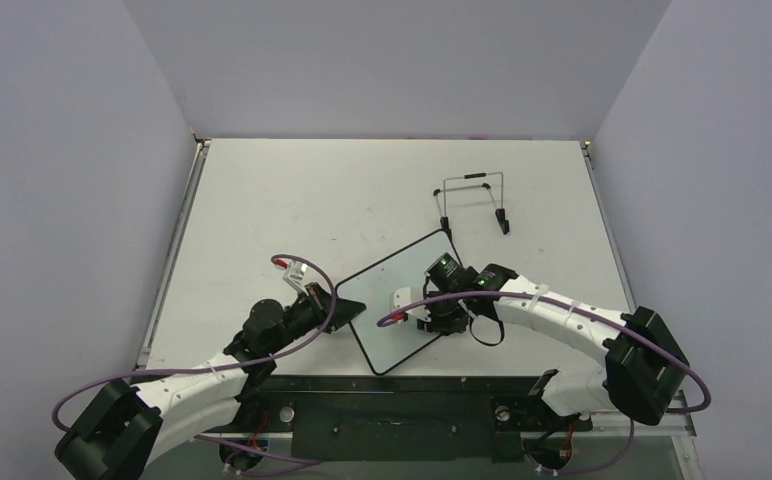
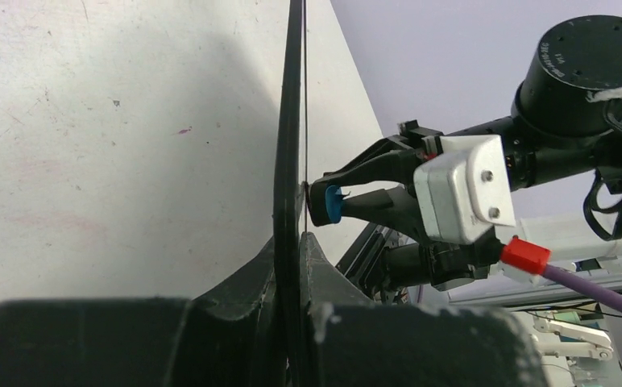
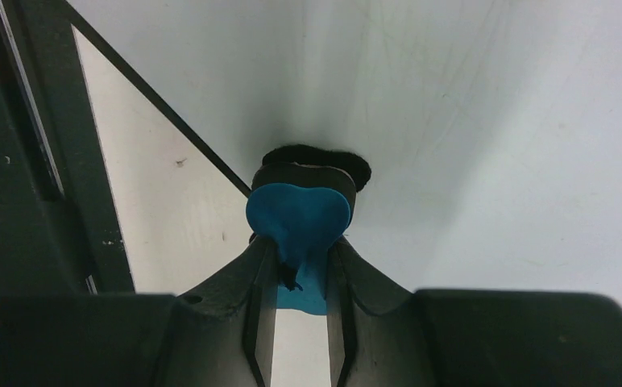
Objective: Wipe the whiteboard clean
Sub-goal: Erase the whiteboard at the center of the board, then place the whiteboard eraser at the center of the board, then place the whiteboard on the whiteboard stand, then reset both arms
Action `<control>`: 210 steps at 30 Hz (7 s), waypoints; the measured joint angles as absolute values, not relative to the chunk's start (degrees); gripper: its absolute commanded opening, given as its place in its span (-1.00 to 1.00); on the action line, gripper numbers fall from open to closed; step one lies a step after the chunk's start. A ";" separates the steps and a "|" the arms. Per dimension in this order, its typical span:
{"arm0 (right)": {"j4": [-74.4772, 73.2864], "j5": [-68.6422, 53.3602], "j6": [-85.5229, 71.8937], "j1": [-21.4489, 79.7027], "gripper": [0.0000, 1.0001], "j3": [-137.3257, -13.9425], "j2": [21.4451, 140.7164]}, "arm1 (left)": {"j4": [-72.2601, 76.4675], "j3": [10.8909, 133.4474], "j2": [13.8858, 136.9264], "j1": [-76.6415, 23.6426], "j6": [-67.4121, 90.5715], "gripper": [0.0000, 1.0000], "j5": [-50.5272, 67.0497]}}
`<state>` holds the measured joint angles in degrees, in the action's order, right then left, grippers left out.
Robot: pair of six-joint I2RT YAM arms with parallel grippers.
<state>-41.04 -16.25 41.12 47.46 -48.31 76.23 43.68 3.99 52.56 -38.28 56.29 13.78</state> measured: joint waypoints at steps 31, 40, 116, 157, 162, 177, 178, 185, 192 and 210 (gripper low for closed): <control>-42.63 -18.37 38.76 1.74 -0.40 -49.71 83.92 | 22.46 12.25 38.98 -38.13 34.83 -1.00 9.89; -45.56 -20.86 38.35 -1.80 0.63 -51.31 88.75 | 25.43 24.91 55.66 -35.42 30.96 -1.00 14.37; -52.86 -32.82 42.26 -17.65 0.76 -52.71 78.19 | 27.99 112.68 138.76 -26.20 29.76 -1.00 48.21; -54.35 -33.71 43.99 -18.35 0.76 -52.71 78.43 | 37.60 102.13 138.72 -26.09 34.83 -0.89 46.72; -54.57 -33.91 44.25 -18.35 0.77 -52.71 78.43 | 40.58 98.70 137.82 -25.47 34.39 -0.41 46.19; -54.39 -33.80 44.14 -18.35 0.78 -52.71 75.18 | 41.12 92.47 128.81 -23.83 35.14 -0.10 43.20; -54.28 -33.67 44.03 -18.35 0.78 -52.71 74.30 | 41.65 90.76 127.00 -23.51 35.16 -0.08 43.03; -52.56 -32.27 41.98 -18.68 0.81 -52.73 66.15 | 44.45 75.68 112.49 -18.33 34.15 -0.01 41.45; -52.27 -32.18 39.11 -18.81 0.82 -53.15 61.08 | 42.39 61.04 96.14 -11.92 31.18 0.07 36.88; -34.44 -33.08 9.85 -33.10 0.83 -52.97 44.42 | -6.96 37.06 28.58 -0.71 30.13 0.54 14.66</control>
